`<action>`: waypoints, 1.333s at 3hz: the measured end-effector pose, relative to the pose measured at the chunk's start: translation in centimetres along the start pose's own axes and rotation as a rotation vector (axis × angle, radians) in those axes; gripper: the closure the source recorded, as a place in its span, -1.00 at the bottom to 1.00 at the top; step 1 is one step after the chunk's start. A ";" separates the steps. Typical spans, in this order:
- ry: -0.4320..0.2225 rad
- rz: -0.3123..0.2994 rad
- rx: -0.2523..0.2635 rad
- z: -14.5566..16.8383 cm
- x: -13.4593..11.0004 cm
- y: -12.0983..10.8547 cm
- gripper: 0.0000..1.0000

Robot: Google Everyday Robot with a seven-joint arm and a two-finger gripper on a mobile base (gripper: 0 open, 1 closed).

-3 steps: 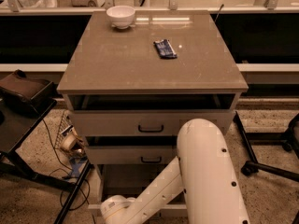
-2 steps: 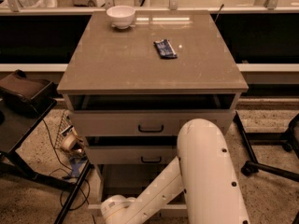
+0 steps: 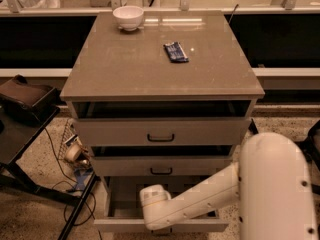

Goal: Open bottom drawer

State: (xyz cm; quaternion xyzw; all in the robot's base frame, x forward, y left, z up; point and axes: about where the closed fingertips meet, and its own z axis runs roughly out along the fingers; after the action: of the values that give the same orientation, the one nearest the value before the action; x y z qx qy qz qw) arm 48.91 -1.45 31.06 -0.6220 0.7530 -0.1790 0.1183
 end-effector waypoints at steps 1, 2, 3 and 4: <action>-0.046 0.090 -0.014 0.4 3.6 -5.3 1.00; -0.059 0.127 -0.059 0.6 3.5 -5.3 1.00; -0.064 0.104 -0.064 0.9 2.9 -4.8 1.00; -0.081 0.129 -0.149 4.5 4.0 -3.3 1.00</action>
Offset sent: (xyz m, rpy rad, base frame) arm 0.0376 -0.0374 0.0188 0.0720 -0.0098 -0.0477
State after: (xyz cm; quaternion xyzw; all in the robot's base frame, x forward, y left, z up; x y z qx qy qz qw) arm 52.88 -6.50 28.50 -0.5859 0.7975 -0.0891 0.1133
